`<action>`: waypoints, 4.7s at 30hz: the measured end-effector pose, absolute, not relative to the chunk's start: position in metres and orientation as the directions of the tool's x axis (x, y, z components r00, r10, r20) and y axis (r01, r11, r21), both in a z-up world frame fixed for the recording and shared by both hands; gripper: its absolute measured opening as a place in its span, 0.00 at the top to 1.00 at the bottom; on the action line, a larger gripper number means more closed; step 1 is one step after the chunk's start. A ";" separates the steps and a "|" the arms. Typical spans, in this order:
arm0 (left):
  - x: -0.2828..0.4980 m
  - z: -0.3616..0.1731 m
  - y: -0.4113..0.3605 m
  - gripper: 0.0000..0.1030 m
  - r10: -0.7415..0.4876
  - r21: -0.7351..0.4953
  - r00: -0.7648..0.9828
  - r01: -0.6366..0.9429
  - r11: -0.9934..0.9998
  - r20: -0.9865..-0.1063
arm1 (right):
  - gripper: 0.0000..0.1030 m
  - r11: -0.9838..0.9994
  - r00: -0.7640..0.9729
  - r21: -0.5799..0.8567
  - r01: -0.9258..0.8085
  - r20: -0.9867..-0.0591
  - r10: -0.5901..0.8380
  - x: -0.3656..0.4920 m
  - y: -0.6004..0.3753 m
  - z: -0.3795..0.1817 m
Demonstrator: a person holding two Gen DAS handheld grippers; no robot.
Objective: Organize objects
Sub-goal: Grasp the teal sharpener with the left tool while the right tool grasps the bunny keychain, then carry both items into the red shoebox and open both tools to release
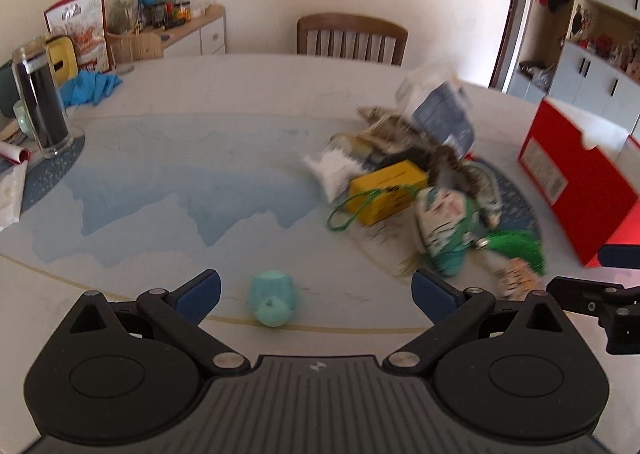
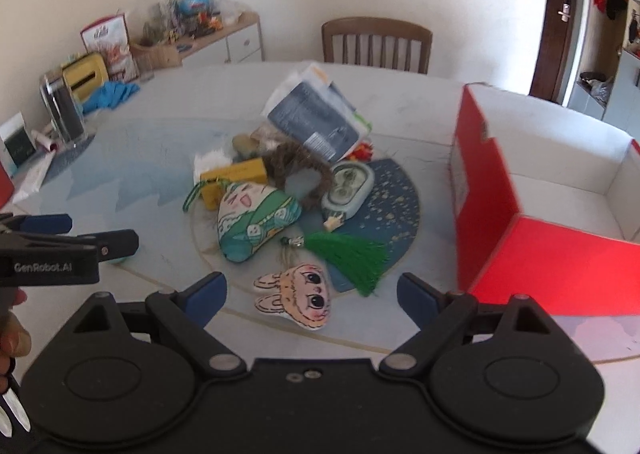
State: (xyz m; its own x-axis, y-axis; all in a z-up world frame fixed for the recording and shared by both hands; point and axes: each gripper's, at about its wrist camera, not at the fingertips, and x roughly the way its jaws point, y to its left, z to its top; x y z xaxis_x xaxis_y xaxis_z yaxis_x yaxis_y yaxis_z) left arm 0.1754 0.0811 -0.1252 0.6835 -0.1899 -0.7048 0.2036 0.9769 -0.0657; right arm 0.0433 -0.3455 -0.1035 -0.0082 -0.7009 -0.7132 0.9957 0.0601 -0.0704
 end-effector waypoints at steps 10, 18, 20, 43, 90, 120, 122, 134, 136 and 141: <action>0.198 -0.150 0.088 0.17 -0.207 -0.069 0.622 0.238 0.969 -0.755 | 0.13 -0.052 -0.073 -0.051 0.997 -0.778 -0.624 0.042 -0.374 -0.132; 0.207 -0.154 0.093 0.33 -0.222 -0.082 0.601 0.251 0.964 -0.767 | 0.14 -0.096 -0.110 -0.065 0.993 -0.782 -0.613 0.046 -0.382 -0.138; 0.207 -0.155 0.093 0.36 -0.219 -0.069 0.605 0.261 0.963 -0.765 | 0.14 -0.097 -0.113 -0.067 0.993 -0.785 -0.609 0.047 -0.383 -0.139; 0.204 -0.140 0.086 0.71 -0.314 -0.042 0.597 0.424 0.905 -0.738 | 0.54 -0.186 -0.202 -0.112 0.976 -0.786 -0.585 0.060 -0.382 -0.122; 0.171 -0.023 -0.242 0.70 -0.627 -0.063 0.428 0.793 0.606 -0.651 | 0.54 -0.478 -0.444 -0.167 0.862 -0.705 -0.553 -0.179 -0.279 -0.004; 0.216 -0.118 -0.379 0.70 -0.348 -0.071 0.161 0.820 0.568 -0.924 | 0.54 -0.573 -0.319 -0.146 0.807 -0.923 -0.214 -0.254 -0.308 -0.069; 0.217 -0.120 -0.382 0.71 -0.340 -0.072 0.152 0.822 0.565 -0.928 | 0.54 -0.571 -0.307 -0.146 0.808 -0.931 -0.196 -0.256 -0.308 -0.071; 0.222 -0.130 -0.388 0.71 -0.315 -0.082 0.119 0.825 0.558 -0.942 | 0.50 -0.581 -0.295 -0.155 0.799 -0.943 -0.154 -0.257 -0.320 -0.076; 0.222 -0.127 -0.387 0.70 -0.321 -0.080 0.125 0.827 0.556 -0.939 | 0.46 -0.583 -0.297 -0.156 0.797 -0.942 -0.154 -0.256 -0.320 -0.076; 0.221 -0.119 -0.381 0.70 -0.341 -0.072 0.146 0.831 0.552 -0.929 | 0.42 -0.597 -0.297 -0.141 0.790 -0.939 -0.172 -0.251 -0.323 -0.075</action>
State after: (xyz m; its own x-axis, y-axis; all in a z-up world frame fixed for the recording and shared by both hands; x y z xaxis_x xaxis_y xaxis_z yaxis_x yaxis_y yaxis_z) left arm 0.2214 -0.3809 -0.1188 0.1463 -0.3410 -0.9286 0.8310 0.5517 -0.0716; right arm -0.2515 -0.3225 -0.0745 -0.2973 -0.1721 -0.9391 0.7901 -0.5966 -0.1408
